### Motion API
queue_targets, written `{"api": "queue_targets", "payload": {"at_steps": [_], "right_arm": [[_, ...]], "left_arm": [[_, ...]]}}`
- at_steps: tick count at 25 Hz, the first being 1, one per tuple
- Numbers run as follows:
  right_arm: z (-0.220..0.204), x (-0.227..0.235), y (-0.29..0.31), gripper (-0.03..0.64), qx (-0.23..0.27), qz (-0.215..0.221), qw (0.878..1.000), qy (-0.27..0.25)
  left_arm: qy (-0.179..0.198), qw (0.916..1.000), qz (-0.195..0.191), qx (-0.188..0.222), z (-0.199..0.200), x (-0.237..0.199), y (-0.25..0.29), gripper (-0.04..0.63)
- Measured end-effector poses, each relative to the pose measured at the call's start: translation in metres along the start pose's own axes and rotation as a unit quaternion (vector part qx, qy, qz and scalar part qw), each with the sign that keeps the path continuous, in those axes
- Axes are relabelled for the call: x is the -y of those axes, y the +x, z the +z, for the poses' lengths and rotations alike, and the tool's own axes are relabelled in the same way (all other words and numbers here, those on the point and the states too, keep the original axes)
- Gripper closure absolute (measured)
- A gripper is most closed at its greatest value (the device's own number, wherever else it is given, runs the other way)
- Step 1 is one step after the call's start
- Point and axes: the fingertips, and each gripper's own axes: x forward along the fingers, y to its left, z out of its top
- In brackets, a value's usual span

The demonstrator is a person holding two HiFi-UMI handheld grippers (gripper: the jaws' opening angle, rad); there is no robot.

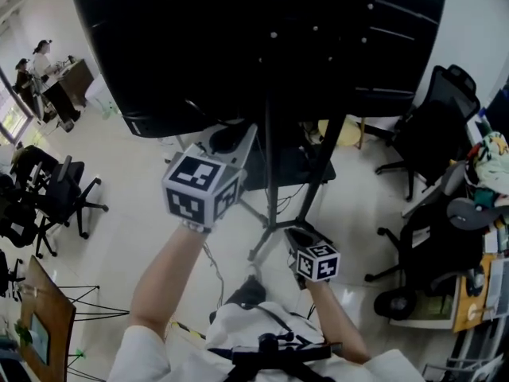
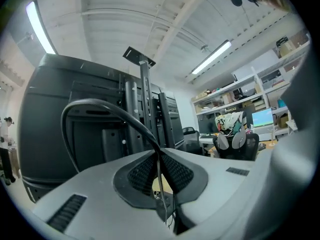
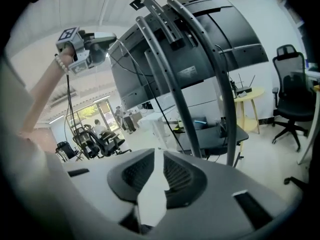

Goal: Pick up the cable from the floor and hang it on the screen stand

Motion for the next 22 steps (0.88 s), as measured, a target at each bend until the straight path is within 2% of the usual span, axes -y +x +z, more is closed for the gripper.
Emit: {"api": "queue_targets", "payload": {"at_steps": [1,4,9,16,22], "right_arm": [[0.002,0.001,0.004,0.531,0.001,-0.002,1.0,-0.004],[0.004,0.001,0.022,0.445,-0.008,-0.002,1.0,-0.019],[-0.013,-0.001,0.054,0.393,-0.048,-0.001,0.997,-0.058],[-0.062,0.011,0.076,0.39,-0.1,-0.025,0.991,-0.08],[-0.067,0.008,0.085,0.39,-0.112,-0.023,0.989,-0.099]], "left_arm": [[0.002,1.0,-0.007,0.002,0.006,0.003,0.0,0.575],[0.004,0.9995,-0.03,0.01,0.023,0.011,-0.003,0.575],[-0.015,0.9975,-0.064,0.027,0.047,0.018,-0.014,0.575],[-0.042,0.9928,-0.098,0.054,0.071,0.021,-0.033,0.575],[-0.047,0.9891,-0.12,0.07,0.091,0.023,-0.044,0.575]]}}
